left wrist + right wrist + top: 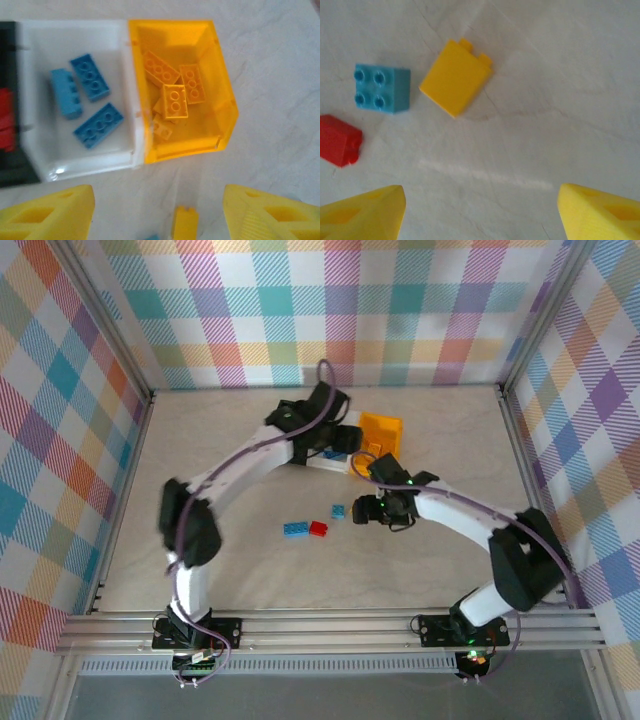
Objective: Sort the legos into containers by color
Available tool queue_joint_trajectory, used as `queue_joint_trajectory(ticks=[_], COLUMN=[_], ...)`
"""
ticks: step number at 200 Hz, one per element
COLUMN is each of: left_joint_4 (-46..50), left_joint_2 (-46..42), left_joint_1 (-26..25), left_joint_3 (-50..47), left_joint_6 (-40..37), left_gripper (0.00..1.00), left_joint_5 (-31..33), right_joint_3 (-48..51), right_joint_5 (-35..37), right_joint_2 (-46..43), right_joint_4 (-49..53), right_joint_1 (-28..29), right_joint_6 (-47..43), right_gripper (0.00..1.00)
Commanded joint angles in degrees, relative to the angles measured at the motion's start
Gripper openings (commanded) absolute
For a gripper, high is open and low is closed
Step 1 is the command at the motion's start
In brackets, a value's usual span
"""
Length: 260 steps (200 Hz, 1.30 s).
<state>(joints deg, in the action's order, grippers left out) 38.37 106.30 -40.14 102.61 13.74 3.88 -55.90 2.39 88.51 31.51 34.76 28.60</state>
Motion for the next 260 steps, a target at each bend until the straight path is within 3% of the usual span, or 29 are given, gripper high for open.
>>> queue_joint_trajectory(ticks=[1,31,60,104,198,260], left_joint_4=[-0.24,-1.61,-0.84,0.83,0.92,0.50], left_joint_2=[-8.93,-19.61,-25.87,-29.49,-32.66,-34.14], left_joint_1=[1.05,1.97,2.25,2.61,4.49,5.40], left_joint_3=[-13.68,-29.41,-36.57,-38.58,-42.40,-44.33], left_joint_6=[0.98,3.60,4.57,3.77,2.88,3.13], left_gripper=[0.70,0.70,0.70,0.71,0.72,0.72], left_joint_5=[4.38,4.60,5.35,6.34,6.08,5.74], right_joint_3=[-5.89,-12.43,-16.69,-20.31,-21.88,-20.66], right_joint_5=[1.53,4.72,8.54,11.12,12.39,10.99], right_joint_2=[5.26,11.18,15.13,19.07,23.15,24.23], right_joint_4=[0.76,3.94,6.47,10.08,11.00,8.87], right_joint_1=[0.30,0.38,0.40,0.93,3.41,3.74], right_joint_6=[-2.38,2.08,8.72,15.90,19.65,19.48], right_gripper=[0.80,0.79,0.73,0.72,0.71,0.55])
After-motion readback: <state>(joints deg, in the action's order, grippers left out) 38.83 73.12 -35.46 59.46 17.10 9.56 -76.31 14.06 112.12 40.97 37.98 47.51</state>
